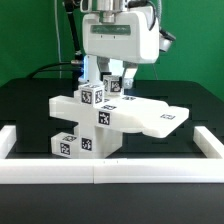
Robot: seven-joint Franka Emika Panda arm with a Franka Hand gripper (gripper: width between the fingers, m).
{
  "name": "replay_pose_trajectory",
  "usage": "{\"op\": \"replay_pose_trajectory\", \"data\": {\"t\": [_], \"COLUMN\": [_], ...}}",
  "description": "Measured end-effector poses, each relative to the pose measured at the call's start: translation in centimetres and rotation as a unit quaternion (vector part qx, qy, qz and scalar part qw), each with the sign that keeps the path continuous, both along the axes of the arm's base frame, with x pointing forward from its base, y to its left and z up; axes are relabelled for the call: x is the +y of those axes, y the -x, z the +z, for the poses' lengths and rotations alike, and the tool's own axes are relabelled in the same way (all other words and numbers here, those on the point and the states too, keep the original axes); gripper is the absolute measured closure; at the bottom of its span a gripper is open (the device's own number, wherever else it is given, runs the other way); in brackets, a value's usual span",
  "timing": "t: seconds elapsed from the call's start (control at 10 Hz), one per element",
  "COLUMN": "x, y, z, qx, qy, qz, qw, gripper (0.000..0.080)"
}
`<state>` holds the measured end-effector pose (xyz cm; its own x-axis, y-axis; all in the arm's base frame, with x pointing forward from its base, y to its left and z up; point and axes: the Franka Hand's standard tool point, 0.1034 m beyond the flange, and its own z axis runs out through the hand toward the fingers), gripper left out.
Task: Assemble chair
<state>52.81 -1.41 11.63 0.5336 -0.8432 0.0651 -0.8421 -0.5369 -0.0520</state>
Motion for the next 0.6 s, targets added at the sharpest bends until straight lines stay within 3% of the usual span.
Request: {"op": "replay_pose_trajectory", "data": {"t": [0.4,0.6], "x": [-0.04,-0.22], "y": [-0.02,-0.06], "z": [0.02,0.03], "qx": [0.004,0.005], "qy": [0.014,0.024], "qz": [0.181,0.281], "qw": [0.983,0.960], "gripper": [0.0151,0.0150]}}
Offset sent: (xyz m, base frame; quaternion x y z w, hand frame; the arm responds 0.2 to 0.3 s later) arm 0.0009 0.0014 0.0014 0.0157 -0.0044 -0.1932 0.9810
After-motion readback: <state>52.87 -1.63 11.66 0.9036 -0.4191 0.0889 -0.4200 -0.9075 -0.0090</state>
